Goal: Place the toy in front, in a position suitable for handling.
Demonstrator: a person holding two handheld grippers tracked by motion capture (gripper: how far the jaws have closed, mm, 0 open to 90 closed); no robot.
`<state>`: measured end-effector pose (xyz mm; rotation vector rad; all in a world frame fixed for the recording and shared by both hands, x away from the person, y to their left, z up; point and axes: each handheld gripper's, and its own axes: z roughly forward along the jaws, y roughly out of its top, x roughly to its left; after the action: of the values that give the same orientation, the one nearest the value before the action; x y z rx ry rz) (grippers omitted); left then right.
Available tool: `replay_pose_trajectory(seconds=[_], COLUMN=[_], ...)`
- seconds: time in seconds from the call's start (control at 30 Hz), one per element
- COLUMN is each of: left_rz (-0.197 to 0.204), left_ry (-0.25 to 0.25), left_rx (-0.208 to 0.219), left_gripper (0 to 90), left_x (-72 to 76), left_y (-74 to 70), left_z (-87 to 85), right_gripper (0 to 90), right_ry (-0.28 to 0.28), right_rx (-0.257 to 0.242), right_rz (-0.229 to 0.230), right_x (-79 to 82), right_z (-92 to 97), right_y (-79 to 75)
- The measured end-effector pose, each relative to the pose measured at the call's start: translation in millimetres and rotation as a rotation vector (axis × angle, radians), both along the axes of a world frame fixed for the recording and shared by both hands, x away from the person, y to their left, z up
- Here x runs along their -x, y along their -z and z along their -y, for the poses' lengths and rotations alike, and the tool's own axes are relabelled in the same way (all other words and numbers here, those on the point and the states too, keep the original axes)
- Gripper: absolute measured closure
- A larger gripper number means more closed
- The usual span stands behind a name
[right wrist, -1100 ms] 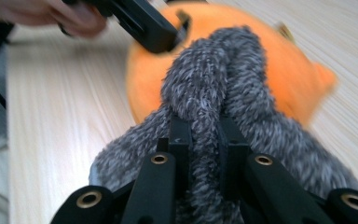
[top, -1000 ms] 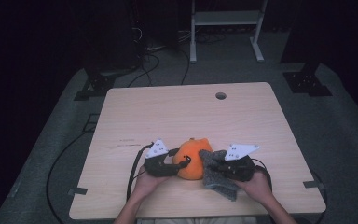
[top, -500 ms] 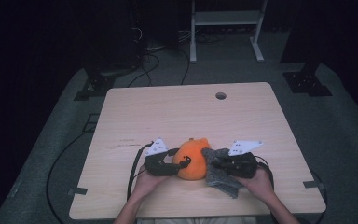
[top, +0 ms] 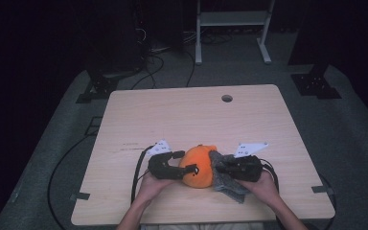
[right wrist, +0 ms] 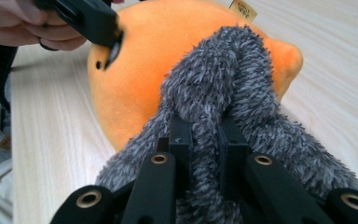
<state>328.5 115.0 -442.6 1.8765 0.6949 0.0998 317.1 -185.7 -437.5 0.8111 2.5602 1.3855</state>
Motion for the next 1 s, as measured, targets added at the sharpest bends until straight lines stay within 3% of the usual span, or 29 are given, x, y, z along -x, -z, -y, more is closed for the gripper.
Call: replay_pose_trajectory(seconds=[0.1, 0.2, 0.4, 0.5, 0.63, 0.87, 0.93, 1.0], left_rz=[0.035, 0.055, 0.092, 0.090, 0.113, 0.118, 0.090, 0.023], left_ry=[0.005, 0.016, 0.022, 0.034, 0.053, 0.052, 0.021, 0.006], left_rx=[-0.050, -0.063, -0.102, -0.098, -0.110, -0.111, -0.091, -0.057], left_gripper=[35.8, 38.6, 41.7, 42.3, 43.2, 43.7, 36.7, 18.3], left_x=[3.2, 5.5, 8.5, 8.5, 9.8, 10.3, 7.5, 1.6], left_y=[-0.3, 0.0, -1.1, 0.6, -0.4, -0.1, -1.5, -4.4], left_z=[0.5, 1.3, 3.0, -0.2, 3.5, 2.7, 1.7, 1.2], right_gripper=[78.6, 78.6, 78.5, 78.6, 78.6, 78.6, 78.6, 78.7], right_ry=[0.009, 0.026, 0.014, 0.007, 0.024, 0.015, 0.018, 0.025], right_rx=[0.003, -0.001, -0.017, -0.023, -0.029, -0.050, -0.037, -0.041], right_rz=[-0.015, -0.041, 0.015, -0.010, -0.052, -0.012, -0.021, -0.033], right_x=[-1.7, -5.5, -17.8, -23.9, -22.6, -32.4, -33.2, -29.1], right_z=[7.2, 15.0, -2.6, -2.5, 14.0, 2.9, 1.8, 5.2], right_y=[0.0, -0.4, -20.3, -15.0, -4.1, -20.5, -14.1, -6.2])
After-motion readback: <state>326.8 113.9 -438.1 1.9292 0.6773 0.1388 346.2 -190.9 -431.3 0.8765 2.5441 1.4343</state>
